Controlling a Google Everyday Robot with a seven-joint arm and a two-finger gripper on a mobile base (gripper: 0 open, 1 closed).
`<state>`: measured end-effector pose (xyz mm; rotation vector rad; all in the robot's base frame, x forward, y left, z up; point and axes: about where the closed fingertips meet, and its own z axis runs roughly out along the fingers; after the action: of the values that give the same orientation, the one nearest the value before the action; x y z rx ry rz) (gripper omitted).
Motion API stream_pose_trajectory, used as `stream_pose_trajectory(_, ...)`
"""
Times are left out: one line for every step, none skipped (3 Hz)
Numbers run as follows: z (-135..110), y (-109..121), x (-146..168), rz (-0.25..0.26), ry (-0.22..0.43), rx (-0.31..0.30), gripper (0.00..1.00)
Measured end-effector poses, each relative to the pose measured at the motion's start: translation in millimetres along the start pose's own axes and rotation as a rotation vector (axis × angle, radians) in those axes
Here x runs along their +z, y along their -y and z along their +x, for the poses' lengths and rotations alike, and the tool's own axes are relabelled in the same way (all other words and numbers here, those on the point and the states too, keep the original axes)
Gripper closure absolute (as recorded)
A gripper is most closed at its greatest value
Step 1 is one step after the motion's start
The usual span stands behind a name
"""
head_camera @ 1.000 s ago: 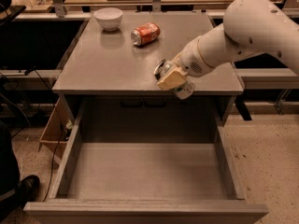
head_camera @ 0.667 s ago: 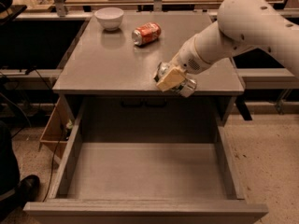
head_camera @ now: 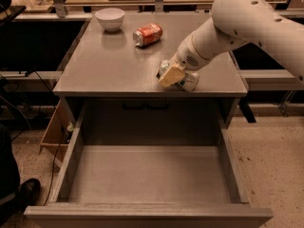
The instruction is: Pick 7up can from top drawer and place on counter
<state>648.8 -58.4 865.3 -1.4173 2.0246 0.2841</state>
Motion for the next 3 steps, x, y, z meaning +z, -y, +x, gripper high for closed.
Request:
stream_pose_trajectory(-20,13,20,-0.014,-0.020,-0.035,1.00)
stream_pose_trajectory(-36,19,49,-0.046,-0.015,-0.060,0.77)
stream_pose_trajectory(-37,19,47,-0.046,-0.015,-0.060,0.54)
